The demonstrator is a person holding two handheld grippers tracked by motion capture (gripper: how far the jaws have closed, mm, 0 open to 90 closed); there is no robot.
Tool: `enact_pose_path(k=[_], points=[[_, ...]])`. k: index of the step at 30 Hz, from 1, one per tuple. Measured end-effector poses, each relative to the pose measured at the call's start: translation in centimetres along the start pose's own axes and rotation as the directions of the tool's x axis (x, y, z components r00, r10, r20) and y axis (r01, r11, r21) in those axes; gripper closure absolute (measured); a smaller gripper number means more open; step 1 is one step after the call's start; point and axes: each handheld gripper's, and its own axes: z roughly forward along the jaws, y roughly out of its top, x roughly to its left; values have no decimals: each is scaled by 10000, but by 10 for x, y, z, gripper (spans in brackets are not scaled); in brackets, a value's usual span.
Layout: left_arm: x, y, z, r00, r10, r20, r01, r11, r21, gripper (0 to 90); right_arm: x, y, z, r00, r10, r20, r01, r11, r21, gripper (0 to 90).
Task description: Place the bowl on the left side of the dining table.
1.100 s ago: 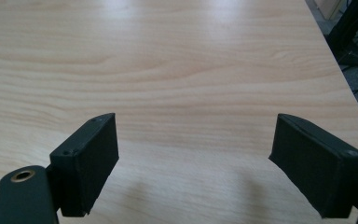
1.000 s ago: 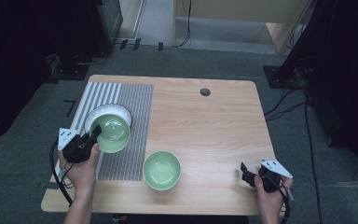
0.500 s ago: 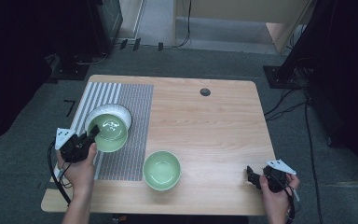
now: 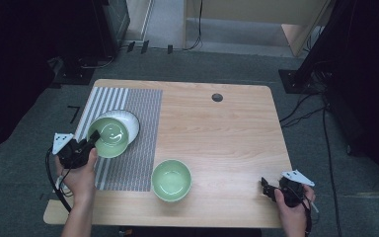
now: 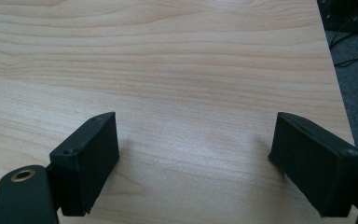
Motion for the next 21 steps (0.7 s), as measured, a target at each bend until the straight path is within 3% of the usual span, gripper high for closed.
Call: enact_pose_path(k=[11,21], points=[[10,-6,16,9989,-465,17,464,9978,472,843,0,0,0,10000,-22,0,22,10000,-7,148],[19,-6,27,9986,-465,-255,482,9963,718,843,0,0,0,10000,-30,5,30,10000,-12,149]])
